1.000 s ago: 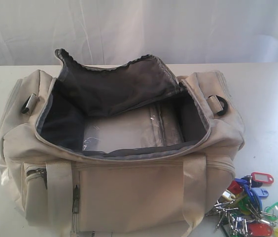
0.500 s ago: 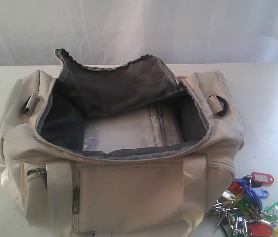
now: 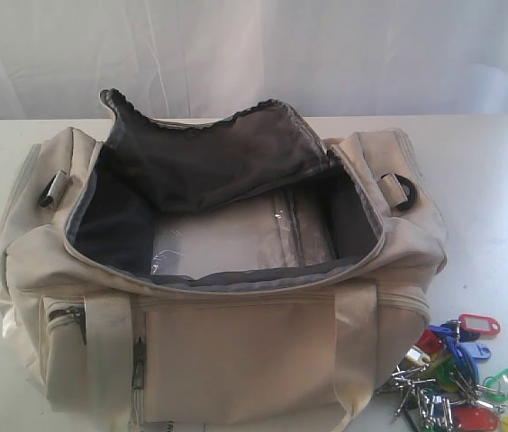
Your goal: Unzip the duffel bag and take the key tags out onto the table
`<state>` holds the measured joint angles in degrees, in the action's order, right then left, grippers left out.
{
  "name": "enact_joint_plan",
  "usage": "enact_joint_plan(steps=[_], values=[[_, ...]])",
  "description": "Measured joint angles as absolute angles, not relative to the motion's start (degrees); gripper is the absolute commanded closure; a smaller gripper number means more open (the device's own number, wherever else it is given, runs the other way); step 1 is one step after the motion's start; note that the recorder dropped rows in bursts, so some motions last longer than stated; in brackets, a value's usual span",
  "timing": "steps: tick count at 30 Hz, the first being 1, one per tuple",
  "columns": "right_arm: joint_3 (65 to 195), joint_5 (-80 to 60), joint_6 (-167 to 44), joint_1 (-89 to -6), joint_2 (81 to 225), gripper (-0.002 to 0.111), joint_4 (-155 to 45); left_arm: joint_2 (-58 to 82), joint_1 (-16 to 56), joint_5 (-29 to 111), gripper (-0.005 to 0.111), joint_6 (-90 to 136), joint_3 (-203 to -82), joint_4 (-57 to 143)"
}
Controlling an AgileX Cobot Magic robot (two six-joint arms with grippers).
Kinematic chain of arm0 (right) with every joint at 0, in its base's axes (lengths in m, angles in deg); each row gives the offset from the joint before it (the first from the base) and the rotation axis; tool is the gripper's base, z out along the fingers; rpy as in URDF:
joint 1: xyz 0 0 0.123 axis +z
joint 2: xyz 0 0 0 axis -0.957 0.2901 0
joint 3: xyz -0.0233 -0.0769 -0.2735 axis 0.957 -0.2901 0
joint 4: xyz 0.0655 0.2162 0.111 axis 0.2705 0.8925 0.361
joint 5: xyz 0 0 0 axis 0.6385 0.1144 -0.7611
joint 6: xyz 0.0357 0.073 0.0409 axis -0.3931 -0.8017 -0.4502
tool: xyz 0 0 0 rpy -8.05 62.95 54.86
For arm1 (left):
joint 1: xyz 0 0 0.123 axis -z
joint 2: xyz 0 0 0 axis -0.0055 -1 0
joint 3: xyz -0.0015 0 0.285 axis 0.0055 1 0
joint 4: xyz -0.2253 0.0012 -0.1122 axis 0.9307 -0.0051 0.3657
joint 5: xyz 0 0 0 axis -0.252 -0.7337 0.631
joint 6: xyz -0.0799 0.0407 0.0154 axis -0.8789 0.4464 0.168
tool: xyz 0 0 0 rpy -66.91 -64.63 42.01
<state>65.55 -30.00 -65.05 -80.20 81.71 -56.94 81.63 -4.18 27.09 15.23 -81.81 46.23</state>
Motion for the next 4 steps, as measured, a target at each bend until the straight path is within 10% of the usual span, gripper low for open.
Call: enact_joint_plan(steps=[4], values=[[65.55,-30.0,-65.05,-80.2,81.71,0.108,-56.94,81.63,-4.18,27.09,0.107,15.23,-81.81,46.23]])
